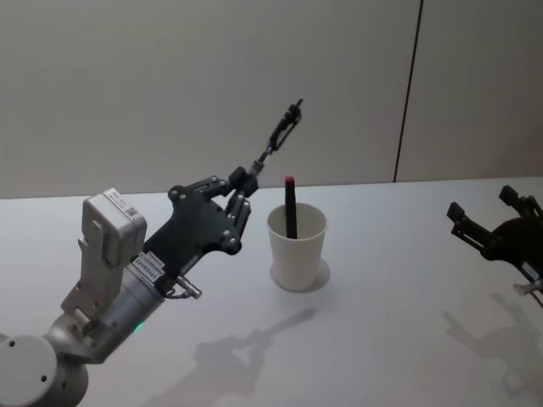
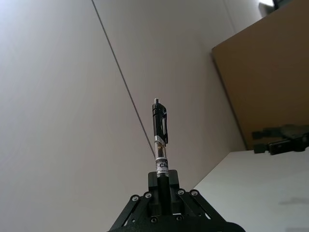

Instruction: Place the pen into the pen holder.

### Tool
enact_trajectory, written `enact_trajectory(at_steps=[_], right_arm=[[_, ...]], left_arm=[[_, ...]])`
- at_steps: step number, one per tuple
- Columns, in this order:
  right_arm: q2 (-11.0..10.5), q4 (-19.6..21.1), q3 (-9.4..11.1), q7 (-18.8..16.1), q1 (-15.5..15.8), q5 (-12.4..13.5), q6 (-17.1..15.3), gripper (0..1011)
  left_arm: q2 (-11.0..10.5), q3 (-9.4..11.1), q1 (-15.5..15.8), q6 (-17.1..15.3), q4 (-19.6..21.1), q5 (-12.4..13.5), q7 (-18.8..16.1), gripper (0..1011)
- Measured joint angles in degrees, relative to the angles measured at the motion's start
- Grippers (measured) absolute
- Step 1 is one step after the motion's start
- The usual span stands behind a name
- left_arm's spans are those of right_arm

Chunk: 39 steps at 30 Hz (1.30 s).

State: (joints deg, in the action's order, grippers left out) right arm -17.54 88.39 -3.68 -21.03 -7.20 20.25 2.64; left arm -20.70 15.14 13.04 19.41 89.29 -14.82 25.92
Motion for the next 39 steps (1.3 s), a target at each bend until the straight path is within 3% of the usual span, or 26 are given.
enact_trajectory(at_steps=[12,24,30,39], right_arm=[[0.0,0.0,0.0,0.0,0.0,0.0,0.0,1001],[0.0,0.0,0.0,0.0,0.0,0.0,0.0,1001],[0.0,0.0,0.0,0.0,0.0,0.0,0.0,1001],[0.0,0.0,0.0,0.0,0.0,0.0,0.0,1001]], left_arm=[[1.04,1.02,1.11,2.74,-0.49,-2.96,6.51,130],[1.94,1.93,2.41,3.35,-1.62,-4.94,12.56,130],[2.29,2.44,3.27,2.52,-2.24,-4.25,14.99,129],[2.96,3.45,4.88,0.08,-3.21,-0.24,18.03,129]])
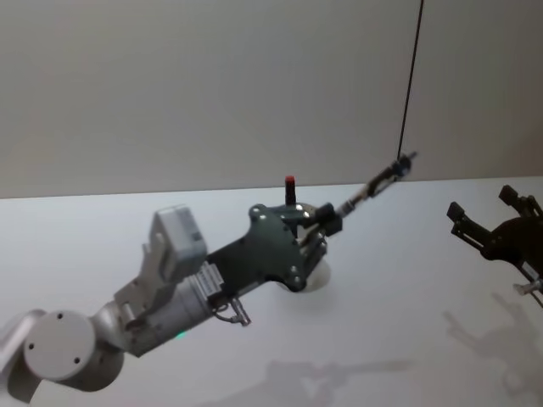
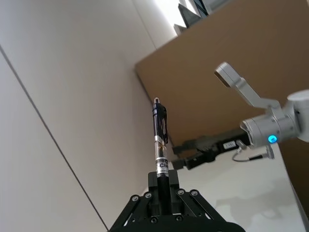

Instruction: Place the pen into the pen holder.

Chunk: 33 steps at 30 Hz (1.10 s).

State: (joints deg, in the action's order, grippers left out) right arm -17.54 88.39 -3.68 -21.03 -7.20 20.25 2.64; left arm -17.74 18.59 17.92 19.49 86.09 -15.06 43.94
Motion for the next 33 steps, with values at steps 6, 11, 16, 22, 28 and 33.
enact_trajectory(at_steps=[6,11,16,22,28,33], right_arm=[[0.0,0.0,0.0,0.0,0.0,0.0,0.0,1001],[0.0,0.0,0.0,0.0,0.0,0.0,0.0,1002],[0.0,0.0,0.0,0.0,0.0,0.0,0.0,1002],[0.0,0.0,0.0,0.0,0.0,0.0,0.0,1001],[0.0,0.0,0.0,0.0,0.0,0.0,0.0,1001],[0.0,0.0,0.0,0.0,0.0,0.0,0.0,1001]], left_arm=[[0.89,0.93,1.24,-1.74,-0.92,3.43,1.26,130],[1.84,1.85,2.44,-2.95,-1.8,5.91,2.0,130],[2.62,2.5,3.38,-3.61,-2.5,7.75,2.22,129],[3.43,3.15,4.33,-4.03,-3.2,9.33,2.2,129],[4.2,3.8,5.19,-4.12,-3.83,10.12,1.88,129],[4.55,4.13,5.59,-4.09,-4.13,10.22,1.72,130]])
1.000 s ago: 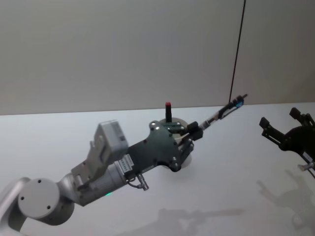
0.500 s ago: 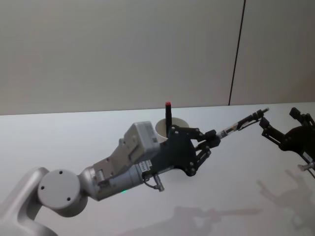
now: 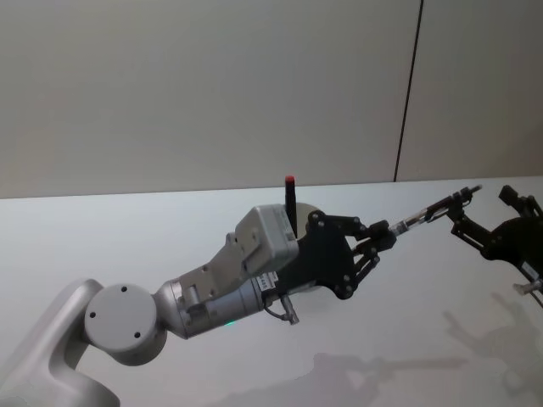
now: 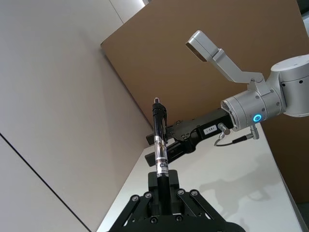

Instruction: Place the pen into the pen holder.

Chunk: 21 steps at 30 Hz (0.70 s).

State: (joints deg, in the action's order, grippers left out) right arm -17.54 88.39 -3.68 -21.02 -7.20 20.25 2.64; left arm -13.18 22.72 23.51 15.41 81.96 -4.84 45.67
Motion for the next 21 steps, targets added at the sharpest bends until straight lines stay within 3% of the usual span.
enact_trajectory(at_steps=[21], right_arm=[[-0.21,0.51,0.06,-0.03,0.44,0.26,0.31,1001]], left_arm=[[0.63,0.57,0.68,0.18,-0.53,0.19,-0.28,130]])
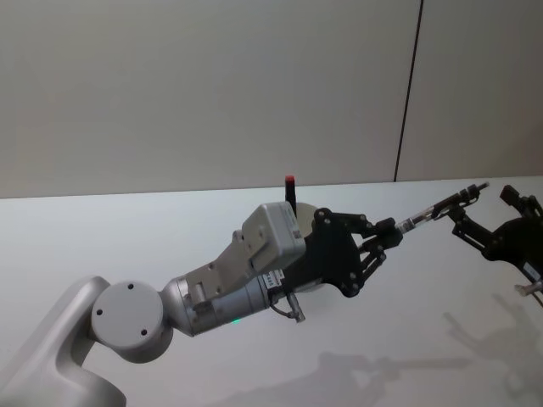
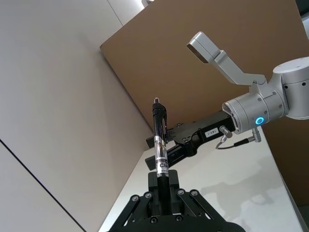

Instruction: Place the pen into the pen holder.

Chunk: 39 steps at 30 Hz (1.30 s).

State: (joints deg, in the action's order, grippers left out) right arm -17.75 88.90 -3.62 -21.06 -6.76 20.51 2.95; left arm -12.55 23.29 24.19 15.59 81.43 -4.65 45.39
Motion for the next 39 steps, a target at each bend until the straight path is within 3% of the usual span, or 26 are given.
enact_trajectory(at_steps=[12,22,29,39], right_arm=[[-0.56,0.81,0.25,-0.99,0.91,0.36,1.08,1001],[-1.81,1.34,0.93,-4.65,2.31,2.12,3.32,1002],[-2.56,1.4,1.57,-7.53,3.53,5.2,4.92,1001],[-3.26,1.02,2.3,-12.39,5.05,11.7,6.64,1001]], left_arm=[[0.07,0.07,0.09,0.03,-0.09,0.0,-0.04,129],[0.12,0.11,0.13,0.04,-0.1,0.0,-0.04,130],[0.12,0.11,0.14,0.03,-0.09,0.0,-0.04,129],[0.12,0.11,0.14,0.03,-0.09,0.0,-0.04,130]])
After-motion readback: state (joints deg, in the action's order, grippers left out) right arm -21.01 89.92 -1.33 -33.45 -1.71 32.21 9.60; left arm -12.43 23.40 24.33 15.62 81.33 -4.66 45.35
